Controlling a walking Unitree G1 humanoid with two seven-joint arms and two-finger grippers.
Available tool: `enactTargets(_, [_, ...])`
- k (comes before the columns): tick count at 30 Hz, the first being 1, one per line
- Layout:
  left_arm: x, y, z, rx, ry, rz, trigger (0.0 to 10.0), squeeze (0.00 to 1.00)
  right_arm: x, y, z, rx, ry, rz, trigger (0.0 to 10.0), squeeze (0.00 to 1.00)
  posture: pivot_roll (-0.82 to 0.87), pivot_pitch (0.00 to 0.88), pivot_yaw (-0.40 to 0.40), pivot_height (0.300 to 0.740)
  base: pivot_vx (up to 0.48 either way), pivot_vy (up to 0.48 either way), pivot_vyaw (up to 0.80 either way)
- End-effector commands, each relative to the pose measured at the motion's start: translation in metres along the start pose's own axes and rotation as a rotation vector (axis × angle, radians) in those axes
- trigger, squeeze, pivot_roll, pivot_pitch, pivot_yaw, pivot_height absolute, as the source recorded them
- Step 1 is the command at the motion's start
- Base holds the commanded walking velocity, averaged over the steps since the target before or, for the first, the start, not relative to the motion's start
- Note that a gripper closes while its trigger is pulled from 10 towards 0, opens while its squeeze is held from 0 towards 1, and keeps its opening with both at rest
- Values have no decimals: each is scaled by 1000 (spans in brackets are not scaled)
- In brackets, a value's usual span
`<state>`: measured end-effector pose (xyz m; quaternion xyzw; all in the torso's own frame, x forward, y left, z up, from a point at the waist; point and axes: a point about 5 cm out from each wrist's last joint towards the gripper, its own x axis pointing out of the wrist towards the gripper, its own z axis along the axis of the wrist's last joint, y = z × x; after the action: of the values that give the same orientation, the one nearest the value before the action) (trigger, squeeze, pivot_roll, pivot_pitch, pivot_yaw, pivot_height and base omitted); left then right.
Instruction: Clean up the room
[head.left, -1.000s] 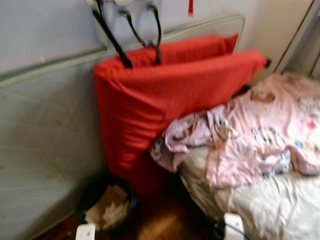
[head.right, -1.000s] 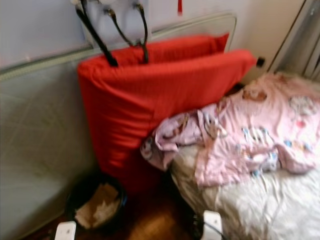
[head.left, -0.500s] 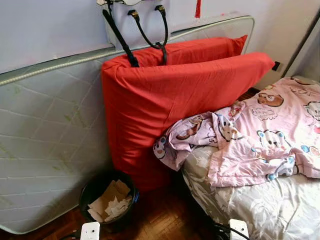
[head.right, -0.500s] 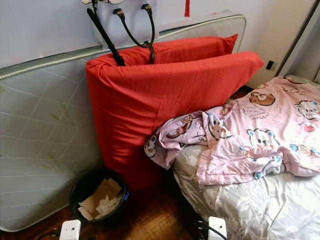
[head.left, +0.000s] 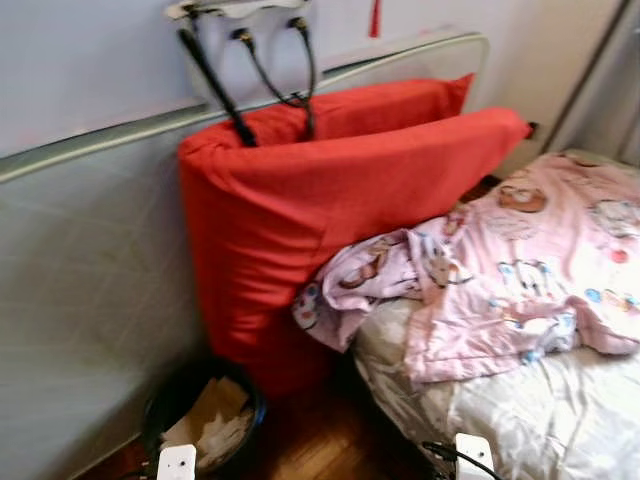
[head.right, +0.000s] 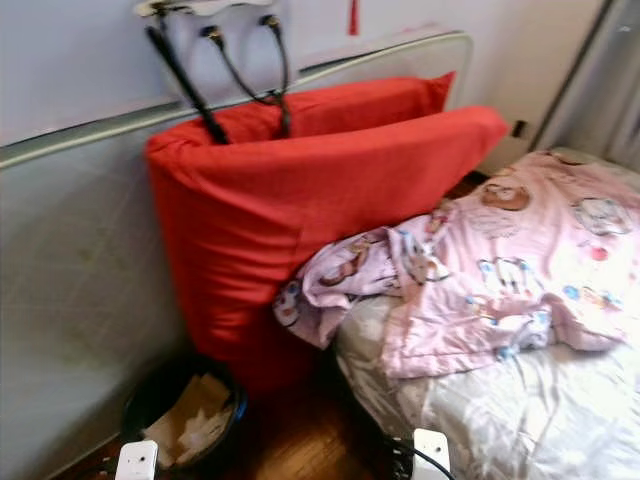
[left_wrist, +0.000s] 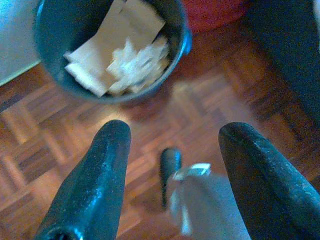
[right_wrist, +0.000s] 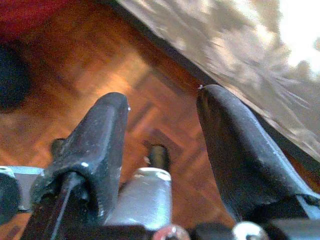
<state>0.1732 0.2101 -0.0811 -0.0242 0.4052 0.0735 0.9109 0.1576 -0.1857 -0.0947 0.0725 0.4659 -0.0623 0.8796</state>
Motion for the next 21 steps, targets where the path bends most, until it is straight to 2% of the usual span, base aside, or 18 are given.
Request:
enactTargets(1, [-2, 5, -7, -2, 23, 14, 10000, 0, 1, 4, 5, 7, -11, 7, 10000, 0, 37, 1, -18, 740, 307, 0, 0])
enactTargets(21, [-3, 6, -8, -3, 27, 16, 10000, 0, 2, 5, 7, -26, -21, 32, 10000, 0, 38, 3, -19, 740, 305, 0, 0])
